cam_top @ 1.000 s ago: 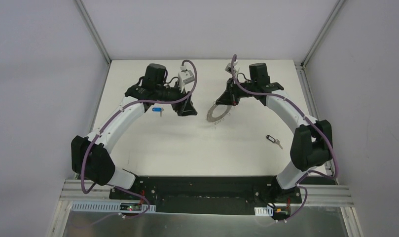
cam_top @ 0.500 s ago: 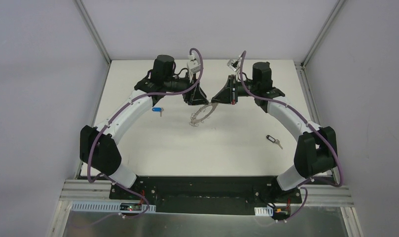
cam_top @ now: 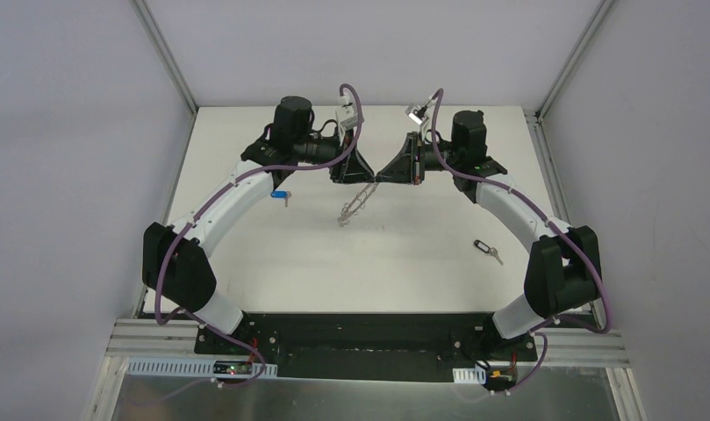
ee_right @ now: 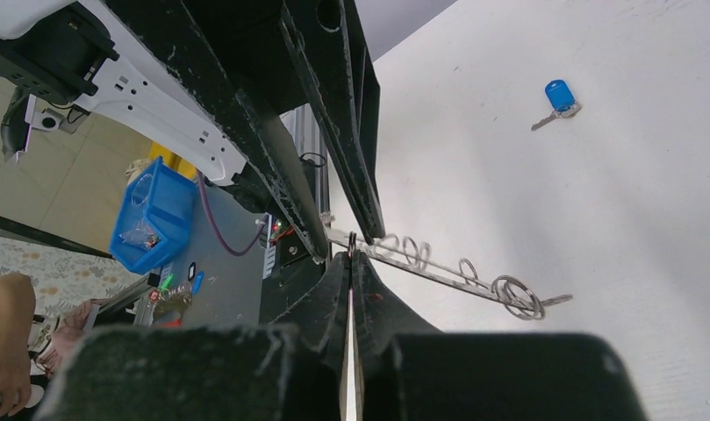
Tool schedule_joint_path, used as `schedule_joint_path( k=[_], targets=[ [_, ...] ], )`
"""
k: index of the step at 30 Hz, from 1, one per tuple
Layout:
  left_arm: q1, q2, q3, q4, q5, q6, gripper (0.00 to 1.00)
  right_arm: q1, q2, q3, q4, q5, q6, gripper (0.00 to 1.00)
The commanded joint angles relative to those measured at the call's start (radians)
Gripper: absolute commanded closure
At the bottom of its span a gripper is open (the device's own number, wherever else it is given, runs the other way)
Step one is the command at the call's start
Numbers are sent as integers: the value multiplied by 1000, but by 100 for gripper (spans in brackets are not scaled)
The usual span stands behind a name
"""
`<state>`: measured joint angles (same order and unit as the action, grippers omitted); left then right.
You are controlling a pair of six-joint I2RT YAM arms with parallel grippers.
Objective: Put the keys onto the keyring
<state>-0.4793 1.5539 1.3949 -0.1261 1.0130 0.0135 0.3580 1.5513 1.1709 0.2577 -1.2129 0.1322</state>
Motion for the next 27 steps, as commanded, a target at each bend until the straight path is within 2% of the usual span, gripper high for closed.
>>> schedule_joint_path(
  k=[1, 18, 21, 24, 27],
  targets=[
    [-13, 2, 0, 53, 44, -10, 76, 2, -48, 3, 69, -37, 20, 100],
    [-13, 4, -20, 49, 59, 10, 81, -4, -48, -8, 93, -41, 39, 100],
    [-13, 10, -14, 60, 61, -20, 88, -5, -43, -11, 108, -40, 49, 100],
    [-13, 11, -13, 58, 58, -23, 100, -4, -42, -17, 114, -38, 50, 100],
    [-13, 7, -13, 46, 48, -23, 100, -6, -43, -28, 118, -29, 45, 100]
  ],
)
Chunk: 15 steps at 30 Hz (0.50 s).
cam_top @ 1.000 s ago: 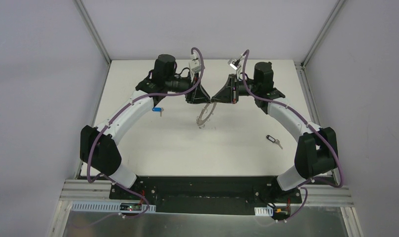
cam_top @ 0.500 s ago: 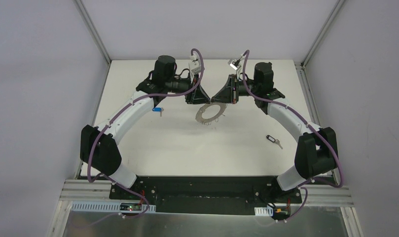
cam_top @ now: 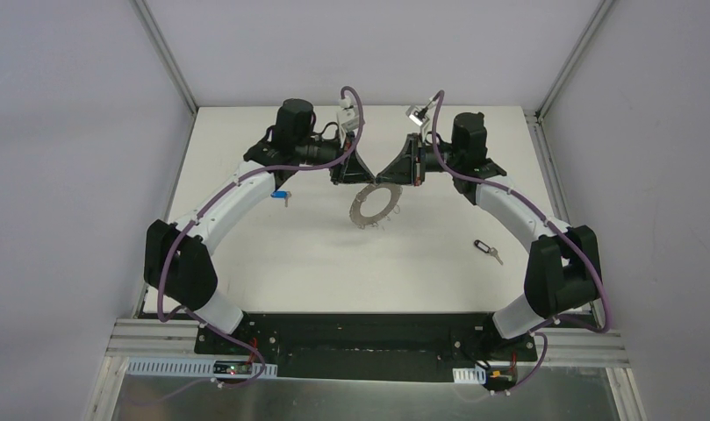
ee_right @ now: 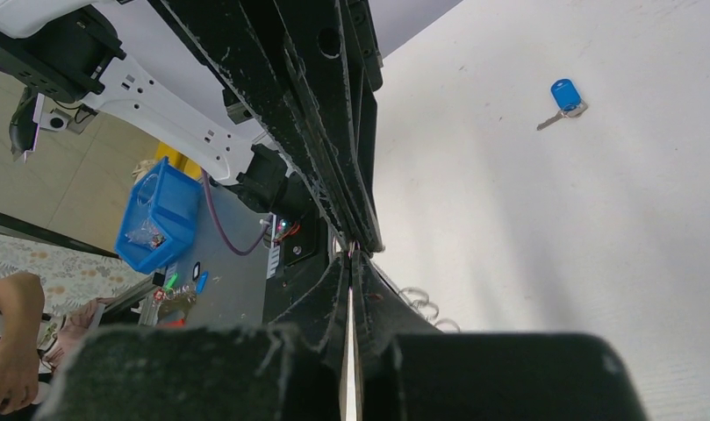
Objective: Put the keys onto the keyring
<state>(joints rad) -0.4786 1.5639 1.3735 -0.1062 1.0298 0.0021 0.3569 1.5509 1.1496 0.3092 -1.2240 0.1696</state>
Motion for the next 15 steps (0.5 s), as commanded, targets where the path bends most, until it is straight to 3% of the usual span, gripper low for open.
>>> schedule_joint_path(
  k=[1, 7, 15],
  targets=[
    [-15, -4, 11, 16, 27, -14, 100, -4, -43, -10, 65, -16, 3, 100],
    [-14, -23, 64, -135, -76, -1, 100, -4, -41, -21, 2, -7, -93, 95],
    [-62, -5, 207, -440, -246, 141, 100, 25, -51, -2, -109, 9, -205, 75]
  ],
)
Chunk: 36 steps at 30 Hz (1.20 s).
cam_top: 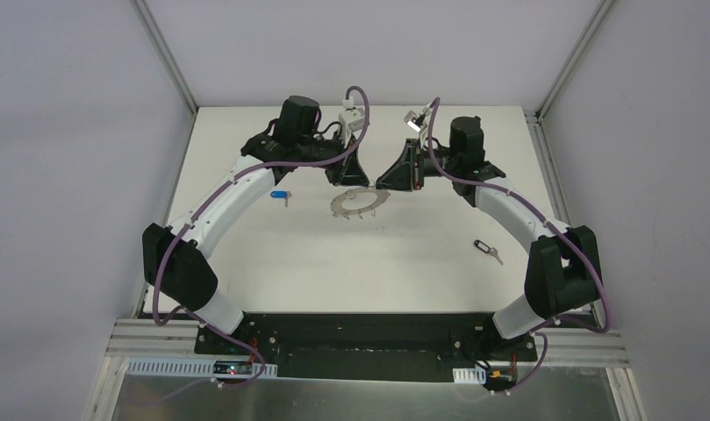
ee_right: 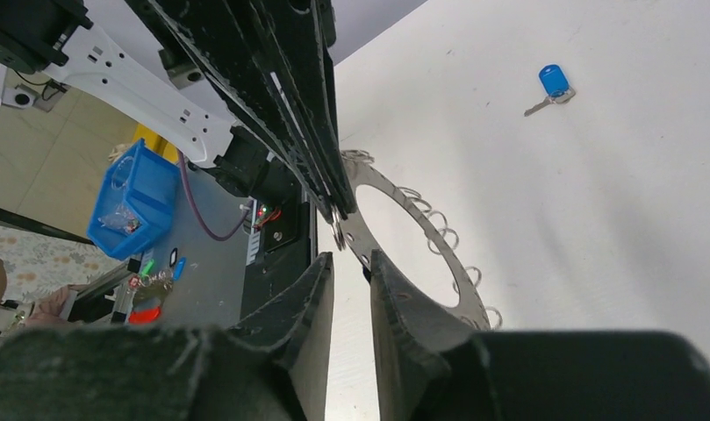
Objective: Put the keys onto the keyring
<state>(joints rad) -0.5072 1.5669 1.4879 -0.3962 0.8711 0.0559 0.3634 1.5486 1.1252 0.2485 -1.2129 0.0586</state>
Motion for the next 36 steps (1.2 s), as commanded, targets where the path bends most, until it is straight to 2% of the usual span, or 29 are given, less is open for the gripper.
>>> schedule_joint_path(
  k=[1, 8, 23, 31, 36],
  targets=[
    [-41, -2, 108, -181, -105, 99, 100, 20, -52, 25, -58, 0, -101, 73],
    [-80, 45, 205, -337, -195, 137, 100, 22, -73, 31, -81, -2, -115, 60],
    [-105, 47, 199, -332, -155, 89, 100, 45, -69, 12, -73, -19, -117, 59],
    [-105, 45, 189, -311, -130, 69, 100, 60, -55, 10, -71, -29, -114, 67],
    [-105, 45, 186, -310, -131, 69, 100, 67, -46, 10, -69, -38, -112, 78]
  ],
)
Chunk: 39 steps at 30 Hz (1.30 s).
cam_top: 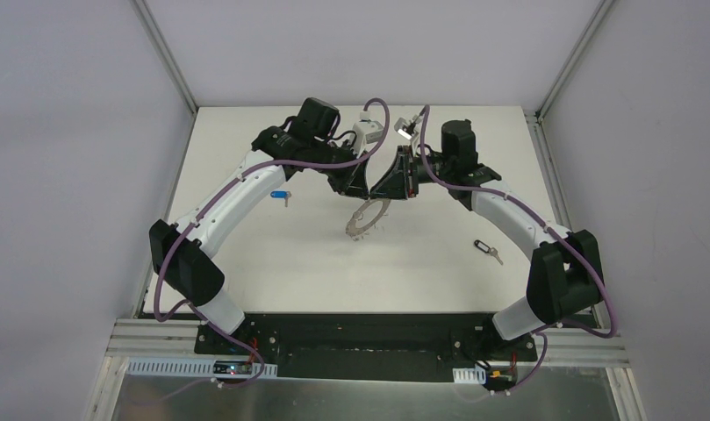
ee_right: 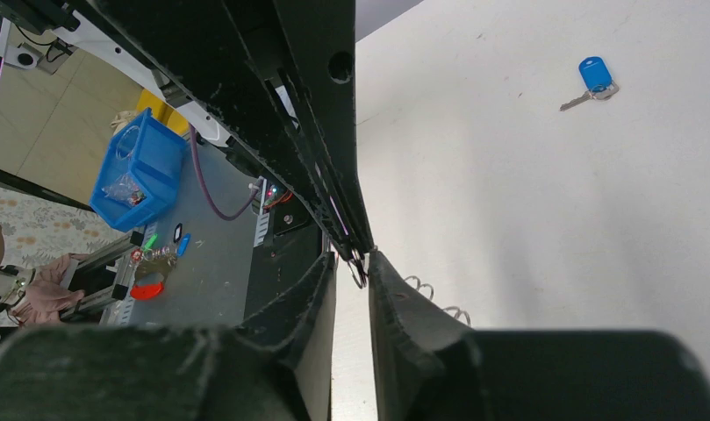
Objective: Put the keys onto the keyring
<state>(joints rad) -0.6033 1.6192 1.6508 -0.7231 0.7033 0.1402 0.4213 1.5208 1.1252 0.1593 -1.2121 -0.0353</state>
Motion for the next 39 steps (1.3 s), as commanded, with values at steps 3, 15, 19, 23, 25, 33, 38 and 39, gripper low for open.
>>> schedule_joint_path(
  k=[3, 15, 19, 23, 25, 33, 38, 39],
  targets=[
    [-9, -8, 21, 19, 35, -14, 100, 11, -14, 10, 19, -43, -18, 85],
    [-7, -17, 2, 31, 44, -4, 100, 13, -1, 8, 14, -47, -30, 88],
    [-6, -21, -5, 33, 52, -3, 100, 12, 7, 12, 0, -46, -40, 84],
    [-3, -24, -14, 42, 62, -5, 100, 13, 10, 14, -5, -47, -41, 84],
    [3, -27, -25, 59, 75, -18, 100, 11, 8, 15, -19, -45, -53, 85],
    [44, -30, -78, 165, 159, -151, 100, 11, -2, 35, -53, -29, -75, 100],
    [76, -23, -124, 273, 231, -303, 100, 1, 0, 63, -93, 7, -73, 100],
    [79, -25, -138, 298, 241, -333, 100, -5, 2, 69, -100, 13, -71, 100]
  ],
)
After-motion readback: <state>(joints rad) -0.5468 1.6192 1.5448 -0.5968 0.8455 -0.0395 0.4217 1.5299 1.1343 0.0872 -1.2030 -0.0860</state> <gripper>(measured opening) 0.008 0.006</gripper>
